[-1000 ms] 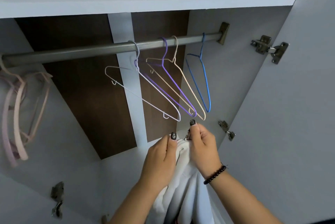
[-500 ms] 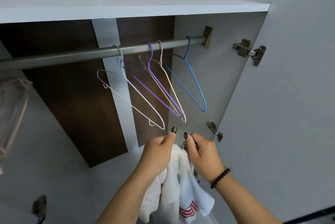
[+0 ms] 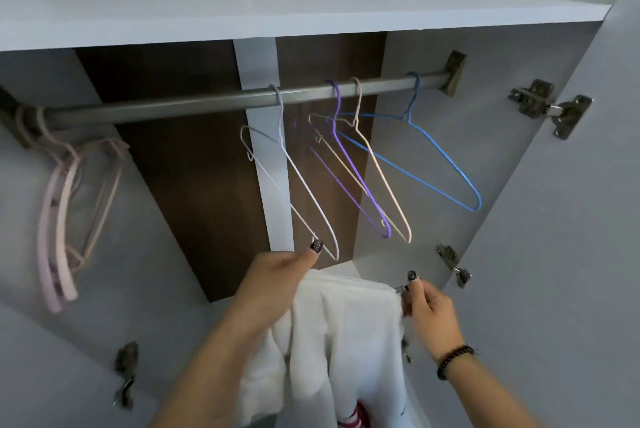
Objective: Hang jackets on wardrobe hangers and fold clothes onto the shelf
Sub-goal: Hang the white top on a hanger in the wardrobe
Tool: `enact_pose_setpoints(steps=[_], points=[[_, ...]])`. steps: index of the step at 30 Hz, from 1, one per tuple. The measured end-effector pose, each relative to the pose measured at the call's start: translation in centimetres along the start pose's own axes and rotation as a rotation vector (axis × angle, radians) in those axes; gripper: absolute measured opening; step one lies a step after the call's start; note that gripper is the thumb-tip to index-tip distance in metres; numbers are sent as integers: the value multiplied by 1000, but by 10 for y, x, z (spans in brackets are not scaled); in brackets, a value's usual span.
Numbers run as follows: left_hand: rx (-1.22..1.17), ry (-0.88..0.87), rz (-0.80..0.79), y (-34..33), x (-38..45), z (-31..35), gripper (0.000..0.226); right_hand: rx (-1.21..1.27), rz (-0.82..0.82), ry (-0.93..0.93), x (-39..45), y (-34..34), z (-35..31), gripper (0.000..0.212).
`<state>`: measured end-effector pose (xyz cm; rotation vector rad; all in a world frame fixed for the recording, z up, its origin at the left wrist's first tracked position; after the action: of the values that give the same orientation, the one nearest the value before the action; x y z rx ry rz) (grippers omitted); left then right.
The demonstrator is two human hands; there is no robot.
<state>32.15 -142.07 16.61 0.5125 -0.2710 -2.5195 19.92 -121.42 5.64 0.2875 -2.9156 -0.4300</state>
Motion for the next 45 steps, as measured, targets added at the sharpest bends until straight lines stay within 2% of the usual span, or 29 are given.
enact_pose_setpoints(steps=[4, 7, 10, 13, 16, 18, 20, 23, 27, 30, 40, 42, 45], points=[[150, -144, 12, 9, -1, -5, 53, 164, 45, -125, 6, -24, -10, 42], [226, -140, 132, 20, 5, -17, 44, 252, 47, -132, 7, -33, -29, 43], [389, -208, 231, 13, 1, -23, 29, 271, 6, 8, 5, -36, -60, 43], [376, -378, 194, -24, -7, -22, 41, 256, -107, 189, -3, -48, -93, 41], [239, -356, 216, -48, -6, -25, 29, 246, -133, 263, -9, -54, -106, 41], [186, -332, 211, -57, -6, -24, 30, 241, -110, 294, -9, -47, -107, 35], [206, -324, 187, -65, -7, -18, 36, 196, -85, 294, -7, -36, -99, 34], [245, -319, 130, -77, -1, -12, 51, 89, -74, 239, -3, -19, -76, 44], [226, -269, 55, -82, 8, -12, 54, -12, -116, 207, -2, -3, -48, 46], [224, -251, 35, -75, 10, -10, 52, -39, -102, 174, 0, 5, -31, 46], [381, -268, 184, -18, 30, -42, 49, -209, -207, 118, 27, 29, -8, 49], [376, -239, 224, -4, 31, -47, 51, -203, -188, 109, 34, 34, -11, 51], [425, -158, 188, 1, 28, -47, 46, -109, -132, 150, 39, 29, -36, 51]])
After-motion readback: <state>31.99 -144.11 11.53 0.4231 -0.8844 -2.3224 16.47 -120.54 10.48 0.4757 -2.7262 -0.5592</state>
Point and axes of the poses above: each hand's wrist, its own x-axis towards the middle knuckle, its own y-axis out of the back of the hand, z = x × y, the point moved 3 cm from there along x, towards the middle knuckle, and after that the axes turned 9 degrees about y, right-handed, at the moved point
